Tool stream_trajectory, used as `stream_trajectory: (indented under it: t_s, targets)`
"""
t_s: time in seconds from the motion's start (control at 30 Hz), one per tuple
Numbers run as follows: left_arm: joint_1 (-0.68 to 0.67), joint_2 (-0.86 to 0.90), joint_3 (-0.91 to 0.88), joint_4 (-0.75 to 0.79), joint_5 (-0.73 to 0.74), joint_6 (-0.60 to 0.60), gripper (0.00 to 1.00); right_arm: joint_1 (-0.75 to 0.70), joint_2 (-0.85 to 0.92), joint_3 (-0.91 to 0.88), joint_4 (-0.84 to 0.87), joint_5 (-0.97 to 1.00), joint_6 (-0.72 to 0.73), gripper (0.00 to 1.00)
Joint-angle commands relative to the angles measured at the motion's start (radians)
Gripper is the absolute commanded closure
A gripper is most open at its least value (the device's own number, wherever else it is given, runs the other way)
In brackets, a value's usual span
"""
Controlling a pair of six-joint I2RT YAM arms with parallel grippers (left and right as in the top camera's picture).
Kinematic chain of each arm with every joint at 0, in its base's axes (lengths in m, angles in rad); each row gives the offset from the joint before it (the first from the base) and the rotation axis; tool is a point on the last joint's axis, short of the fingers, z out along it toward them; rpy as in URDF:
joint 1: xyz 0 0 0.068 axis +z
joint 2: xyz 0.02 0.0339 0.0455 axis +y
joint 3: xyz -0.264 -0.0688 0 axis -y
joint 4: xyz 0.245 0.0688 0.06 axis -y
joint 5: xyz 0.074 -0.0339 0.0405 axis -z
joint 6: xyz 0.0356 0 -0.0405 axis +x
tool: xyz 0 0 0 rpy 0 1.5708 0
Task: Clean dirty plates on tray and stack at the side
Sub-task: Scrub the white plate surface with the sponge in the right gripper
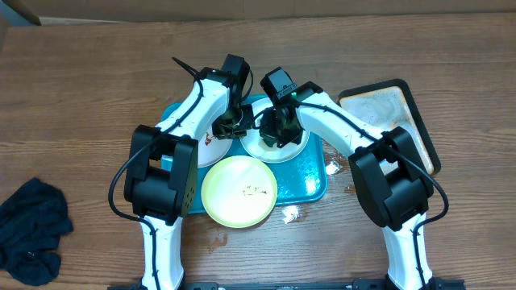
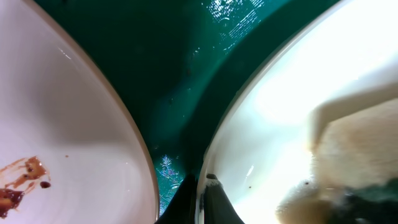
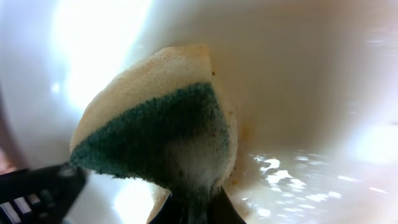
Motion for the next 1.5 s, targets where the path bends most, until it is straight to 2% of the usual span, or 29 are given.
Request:
stream_trajectory:
  t_s: [0.0,0.27,0.57,0.77,1.1,1.23,1.47]
  targets:
    - [0.013,0.014,-0.003,-0.013,-0.098,-0.021,0.96,-0.033,0.027,-0.011,-0.052,0.19,-0.024,0.96]
    - [0.013,0.014,-0.003,-0.019,-0.097,-0.017,0.96,-0.106,0.027,-0.011,-0.129,0.334,-0.059,0.96]
    - [0.013,0.014,-0.003,-0.029,-0.095,0.006,0.96,-0.137,0.027,0.015,-0.093,0.372,-0.07,0.96]
    - [0.012,0.014,-0.003,-0.032,-0.095,0.01,0.96,-0.118,0.027,0.079,-0.033,0.293,-0.07,0.96]
    - [0.012,0.014,-0.003,-0.033,-0.087,0.024,0.96,-0.114,0.027,0.156,0.085,0.044,-0.077,0.96]
    - [0.012,0.014,-0.003,-0.033,-0.086,0.024,0.96,-0.114,0.027,0.156,0.045,0.041,-0.092,0.96]
    - [0.012,0.014,-0.003,-0.014,-0.086,0.023,0.96,-0.109,0.027,0.156,-0.127,0.013,-0.224,0.96]
